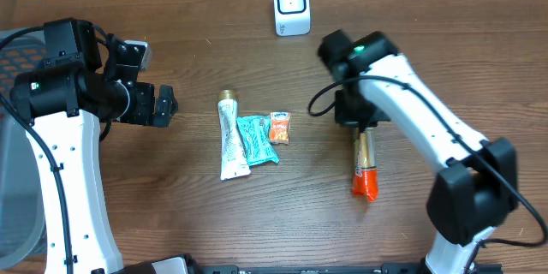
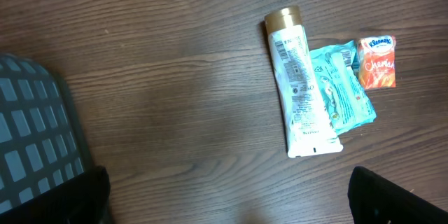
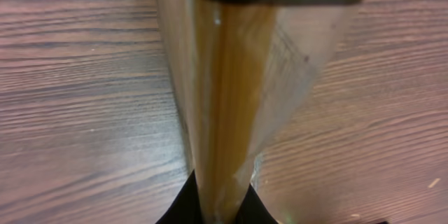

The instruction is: Scan the item barcode

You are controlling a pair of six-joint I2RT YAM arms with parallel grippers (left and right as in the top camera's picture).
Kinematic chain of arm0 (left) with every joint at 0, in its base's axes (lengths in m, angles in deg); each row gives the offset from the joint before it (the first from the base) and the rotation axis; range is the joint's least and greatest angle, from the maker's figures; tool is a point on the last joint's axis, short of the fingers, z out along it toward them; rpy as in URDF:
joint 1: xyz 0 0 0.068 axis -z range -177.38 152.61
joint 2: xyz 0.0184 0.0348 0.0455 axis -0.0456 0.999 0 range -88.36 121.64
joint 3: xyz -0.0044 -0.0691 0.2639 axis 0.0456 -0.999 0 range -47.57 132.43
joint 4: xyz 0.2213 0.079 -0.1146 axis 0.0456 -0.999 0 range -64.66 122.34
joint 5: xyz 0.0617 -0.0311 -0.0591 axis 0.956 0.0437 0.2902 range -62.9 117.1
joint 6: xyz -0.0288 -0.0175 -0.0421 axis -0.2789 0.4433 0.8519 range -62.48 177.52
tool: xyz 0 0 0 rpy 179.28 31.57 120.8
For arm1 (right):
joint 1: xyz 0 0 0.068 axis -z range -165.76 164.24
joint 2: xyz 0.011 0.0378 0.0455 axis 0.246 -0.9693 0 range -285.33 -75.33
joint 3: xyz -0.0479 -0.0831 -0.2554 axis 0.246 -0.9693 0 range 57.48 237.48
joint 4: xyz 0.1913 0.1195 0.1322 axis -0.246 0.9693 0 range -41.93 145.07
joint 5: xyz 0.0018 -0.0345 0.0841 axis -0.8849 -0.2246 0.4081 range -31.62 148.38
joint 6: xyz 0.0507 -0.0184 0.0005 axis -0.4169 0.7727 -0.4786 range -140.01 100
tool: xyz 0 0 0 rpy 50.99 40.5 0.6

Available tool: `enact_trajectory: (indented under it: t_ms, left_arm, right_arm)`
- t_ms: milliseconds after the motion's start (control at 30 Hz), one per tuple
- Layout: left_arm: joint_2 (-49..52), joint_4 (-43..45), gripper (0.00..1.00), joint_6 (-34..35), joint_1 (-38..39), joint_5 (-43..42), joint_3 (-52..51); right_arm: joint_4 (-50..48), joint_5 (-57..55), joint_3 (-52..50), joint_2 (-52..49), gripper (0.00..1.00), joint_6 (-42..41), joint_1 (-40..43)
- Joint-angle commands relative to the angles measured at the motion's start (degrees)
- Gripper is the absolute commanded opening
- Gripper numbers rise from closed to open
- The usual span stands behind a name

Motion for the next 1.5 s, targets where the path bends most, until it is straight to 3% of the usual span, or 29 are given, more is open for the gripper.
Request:
enact_trajectory:
  t_ms: [0, 100, 267, 300, 367, 500, 800, 933, 1167, 1467]
  left_arm:
    - [-0.50, 0.09, 1.00, -0.02, 0.07, -0.68, 0.24]
    - [-0.50, 0.09, 1.00, -0.02, 0.07, -0.68, 0.24]
    - [-0.50, 0.07, 1.00, -0.02, 0.07, -0.68, 0.24]
    - [-0.50, 0.07, 1.00, -0.02, 0.07, -0.68, 0.24]
    - [-0.50, 0.07, 1.00, -0.02, 0.07, -0.68, 0.24]
    - [-0.50, 0.07, 1.00, -0.02, 0.04, -0.68, 0.24]
    - [-0.50, 0.07, 1.00, -0.02, 0.04, -0.68, 0.24]
    - [-0.50, 0.09, 1.00, -0.02, 0.04, -0.68, 0.24]
    - [-0.50, 0.07, 1.00, -0.02, 0.04, -0.68, 0.24]
    - [-0.50, 0.07, 1.00, -0.02, 0.04, -0.68, 0.24]
  right_arm:
    - [-0.13, -6.32, 1.16, -5.73, 0.04, -2.62, -2.21]
    - [-0.79, -6.08, 1.18, -11.67, 0.04, -4.07, -3.43]
    - [-4.76, 3.32, 1.68, -12.46, 0.04, -3.19, -7.02]
    - [-6.01, 7.17, 2.03, -12.46, 0.09, -1.49, -8.09]
    - [-8.35, 14.16, 2.10, -12.46, 0.26, 2.62, -9.73]
    - [-9.86, 24.24, 2.78, -12.41, 0.32, 7.50, -11.72]
    - [2.21, 26.21, 21.81, -9.68, 0.37, 10.49, -5.77]
    - [6.93, 26.97, 27.30, -9.22, 0.47, 13.27, 0.00]
    - [8.15, 36.46, 24.74, -9.14, 0.48, 22.23, 9.05]
    - [3.17, 34.99, 12.52, -9.14, 0.49, 23.65, 7.06]
